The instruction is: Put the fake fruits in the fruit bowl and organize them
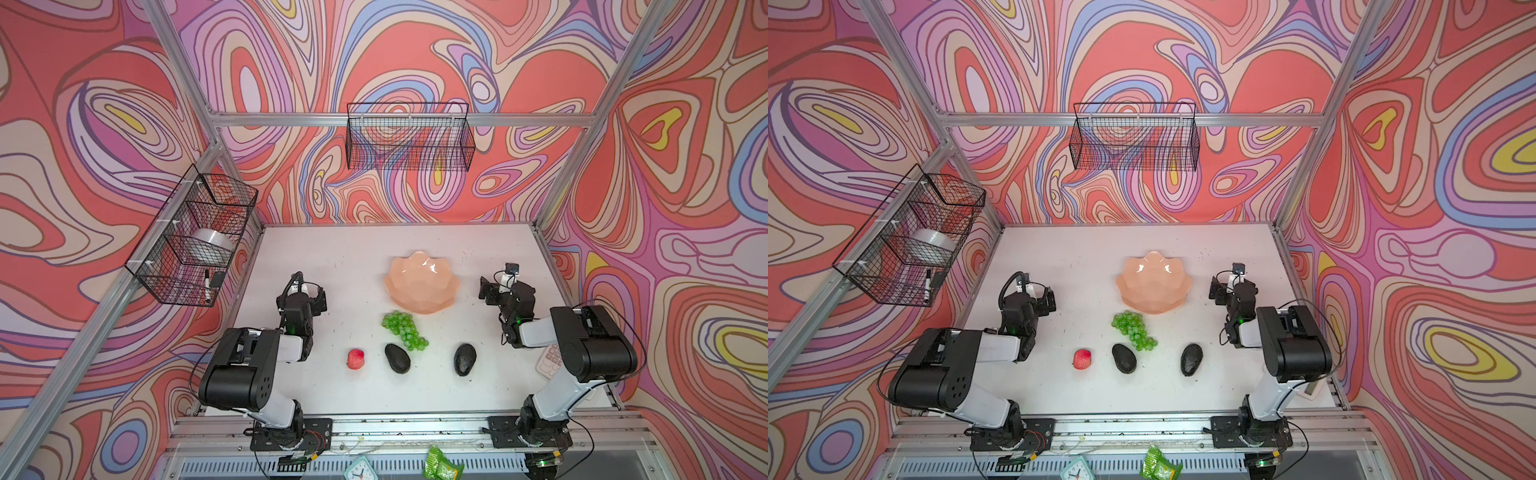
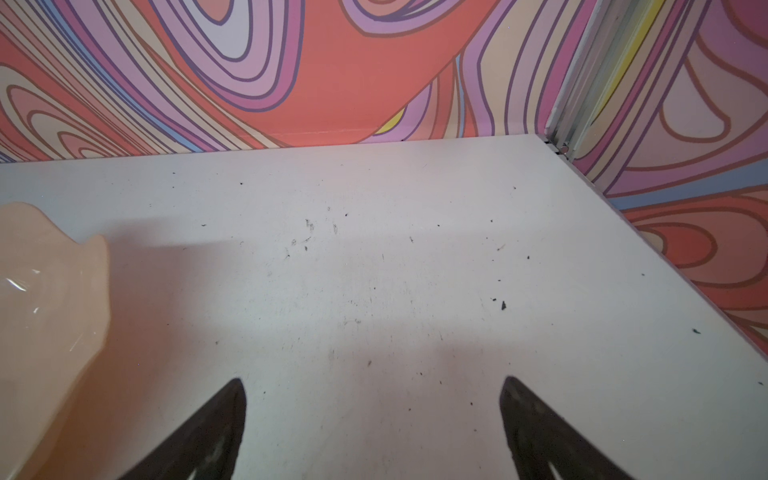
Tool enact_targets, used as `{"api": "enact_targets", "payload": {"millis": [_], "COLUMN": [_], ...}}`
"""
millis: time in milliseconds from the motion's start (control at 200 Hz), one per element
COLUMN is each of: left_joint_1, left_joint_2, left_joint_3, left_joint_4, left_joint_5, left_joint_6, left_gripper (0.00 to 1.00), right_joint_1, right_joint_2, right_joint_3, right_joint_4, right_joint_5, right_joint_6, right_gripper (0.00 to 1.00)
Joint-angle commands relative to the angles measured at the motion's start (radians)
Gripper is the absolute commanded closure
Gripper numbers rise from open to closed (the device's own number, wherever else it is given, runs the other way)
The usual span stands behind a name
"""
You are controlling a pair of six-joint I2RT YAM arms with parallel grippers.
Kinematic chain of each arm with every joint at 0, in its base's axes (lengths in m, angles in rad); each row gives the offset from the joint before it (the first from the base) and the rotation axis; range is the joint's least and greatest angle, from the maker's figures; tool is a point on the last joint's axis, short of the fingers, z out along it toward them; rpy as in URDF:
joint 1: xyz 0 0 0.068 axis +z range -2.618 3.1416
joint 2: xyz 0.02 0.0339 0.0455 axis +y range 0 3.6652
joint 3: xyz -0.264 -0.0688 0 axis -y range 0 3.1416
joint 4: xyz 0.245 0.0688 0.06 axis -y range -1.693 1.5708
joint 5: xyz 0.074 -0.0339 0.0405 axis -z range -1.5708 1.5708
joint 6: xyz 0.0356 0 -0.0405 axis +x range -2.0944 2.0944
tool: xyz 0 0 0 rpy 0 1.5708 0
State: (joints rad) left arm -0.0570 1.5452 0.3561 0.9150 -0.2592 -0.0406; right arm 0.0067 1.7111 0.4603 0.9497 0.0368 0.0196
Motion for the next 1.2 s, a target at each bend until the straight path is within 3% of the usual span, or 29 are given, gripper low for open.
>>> {"api": "enact_targets", "payload": {"millis": [0, 50, 95, 155, 225, 315, 375, 446, 511, 596, 736, 926, 1192], "left_joint_1": [0.009, 0.001, -0.03, -0.04, -0.038, -0.037, -0.029, -0.027, -0.029, -0.056, -0.215, -0.425, -0.612], "left_joint_2": [-0.034, -0.063, -0.126, -0.254, -0.357, -0.415, -0.441, -0.427, -0.386, -0.364, -0.393, -0.398, -0.367], "left_joint_3": [-0.015, -0.033, -0.027, 0.049, 0.205, 0.3, 0.363, 0.485, 0.609, 0.679, 0.641, 0.59, 0.506], "left_joint_4": [0.022, 0.038, -0.014, -0.276, -0.61, -0.772, -0.874, -1.071, -1.334, -1.549, -1.721, -1.86, -1.866], "left_joint_5": [-0.009, 0.001, -0.093, -0.181, -0.239, -0.18, -0.021, 0.05, 0.111, 0.189, 0.16, 0.132, 0.182], "left_joint_6": [-0.012, 0.005, 0.014, -0.039, -0.203, -0.397, -0.367, -0.383, -0.404, -0.429, -0.483, -0.648, -0.786], "left_gripper": [0.0, 0.0, 0.0, 0.0, 0.0, 0.0, 0.0, 0.0, 0.01, 0.05, 0.06, 0.07, 0.07], "right_joint_1": [-0.005, -0.005, -0.005, -0.005, -0.004, -0.005, -0.007, -0.007, -0.007, -0.007, -0.004, 0.0, 0.001], "right_joint_2": [-0.007, -0.045, -0.107, -0.195, -0.264, -0.272, -0.235, -0.198, -0.197, -0.206, -0.211, -0.176, -0.145], "right_joint_3": [0.007, 0.014, 0.044, 0.131, 0.234, 0.349, 0.415, 0.431, 0.442, 0.486, 0.541, 0.578, 0.589], "right_joint_4": [0.009, -0.034, -0.143, -0.362, -0.541, -0.701, -0.747, -0.703, -0.706, -0.799, -0.896, -0.928, -0.912], "right_joint_5": [0.02, 0.049, 0.07, 0.069, 0.06, -0.003, -0.101, -0.219, -0.23, -0.167, -0.116, -0.108, -0.129], "right_joint_6": [-0.002, 0.009, 0.013, 0.028, 0.199, 0.412, 0.404, 0.395, 0.412, 0.418, 0.395, 0.403, 0.417], "right_gripper": [0.02, 0.02, 0.02, 0.02, 0.01, 0.02, 0.02, 0.01, 0.02, 0.02, 0.02, 0.02, 0.02]}}
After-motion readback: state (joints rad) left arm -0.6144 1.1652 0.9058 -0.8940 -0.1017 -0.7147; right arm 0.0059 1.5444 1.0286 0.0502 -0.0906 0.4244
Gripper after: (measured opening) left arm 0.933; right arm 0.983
